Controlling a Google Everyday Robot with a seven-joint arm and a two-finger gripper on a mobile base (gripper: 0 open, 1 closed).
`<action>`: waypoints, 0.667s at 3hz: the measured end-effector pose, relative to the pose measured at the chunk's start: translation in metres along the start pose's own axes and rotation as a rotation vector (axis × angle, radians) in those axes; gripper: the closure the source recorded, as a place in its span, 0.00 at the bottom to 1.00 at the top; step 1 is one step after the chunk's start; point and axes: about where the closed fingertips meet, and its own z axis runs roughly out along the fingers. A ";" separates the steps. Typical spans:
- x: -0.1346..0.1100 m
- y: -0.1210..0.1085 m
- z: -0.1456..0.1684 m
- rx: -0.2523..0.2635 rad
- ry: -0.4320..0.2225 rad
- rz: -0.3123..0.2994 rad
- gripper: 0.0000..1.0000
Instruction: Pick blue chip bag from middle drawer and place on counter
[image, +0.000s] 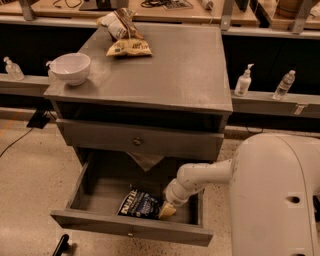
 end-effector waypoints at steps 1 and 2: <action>-0.016 -0.003 0.006 -0.011 -0.066 -0.018 0.43; -0.038 -0.003 0.001 -0.016 -0.125 -0.067 0.42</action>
Offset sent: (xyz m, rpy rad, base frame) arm 0.0168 0.0556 0.0384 0.1925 -0.0819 0.1261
